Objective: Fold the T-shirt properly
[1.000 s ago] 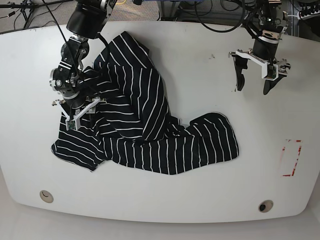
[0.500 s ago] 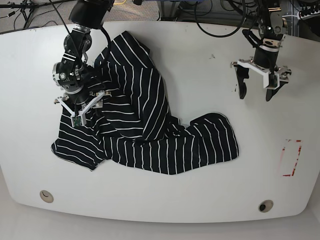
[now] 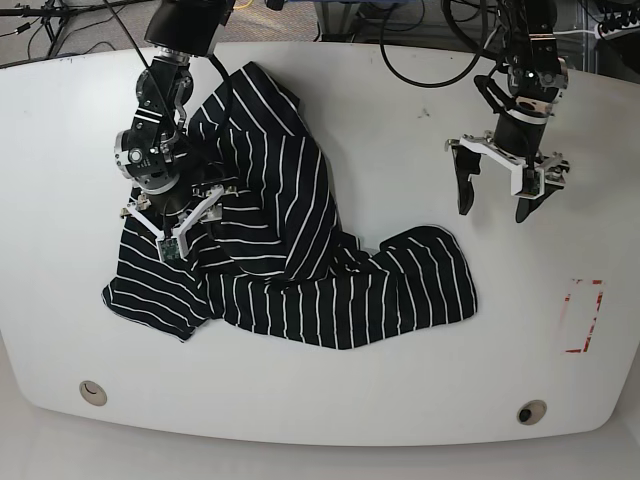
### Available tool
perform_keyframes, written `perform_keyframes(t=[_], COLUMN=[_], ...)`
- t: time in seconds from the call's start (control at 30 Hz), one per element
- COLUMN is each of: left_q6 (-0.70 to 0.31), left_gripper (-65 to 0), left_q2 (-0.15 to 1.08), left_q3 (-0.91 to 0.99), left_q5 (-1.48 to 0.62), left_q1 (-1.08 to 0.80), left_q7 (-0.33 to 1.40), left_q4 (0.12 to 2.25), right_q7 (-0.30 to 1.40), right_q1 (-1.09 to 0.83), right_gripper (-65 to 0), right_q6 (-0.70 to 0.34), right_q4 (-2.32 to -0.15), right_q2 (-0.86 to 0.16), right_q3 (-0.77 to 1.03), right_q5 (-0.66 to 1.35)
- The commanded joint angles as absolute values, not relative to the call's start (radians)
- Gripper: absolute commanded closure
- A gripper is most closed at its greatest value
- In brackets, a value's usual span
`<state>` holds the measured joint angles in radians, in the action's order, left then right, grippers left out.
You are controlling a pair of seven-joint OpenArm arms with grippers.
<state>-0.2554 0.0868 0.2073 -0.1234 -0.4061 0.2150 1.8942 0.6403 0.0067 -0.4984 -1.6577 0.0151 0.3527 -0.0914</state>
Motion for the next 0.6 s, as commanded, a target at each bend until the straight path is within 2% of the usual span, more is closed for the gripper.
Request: perform_keyframes(t=[0.0,0.27,0.57], left_q6=[-0.263,-0.267,-0.258], left_gripper=[-50.3,-49.7,-48.9], left_q2=[0.091,0.093,0.092], left_q3=[0.202,0.19,0.174], left_q5=[-0.129,-0.127,-0.137], left_q1=[-0.424,-0.47,-0.443], left_q7=[0.18,0.173,0.159], left_q4=[1.931,1.926,1.902], right_q7=[0.607,0.607,0.605], right_q1=[0.039,0.039,0.024], right_gripper=[-37.0,-25.9,-31.9], right_q6=[-0.499,-0.502,-0.495], right_q4=[-1.655,-1.66,-1.664], right_q2=[0.009,0.016,0.03], right_q3=[0.324,0.305,0.276], right_q5=[-0.054,-0.051,-0.058])
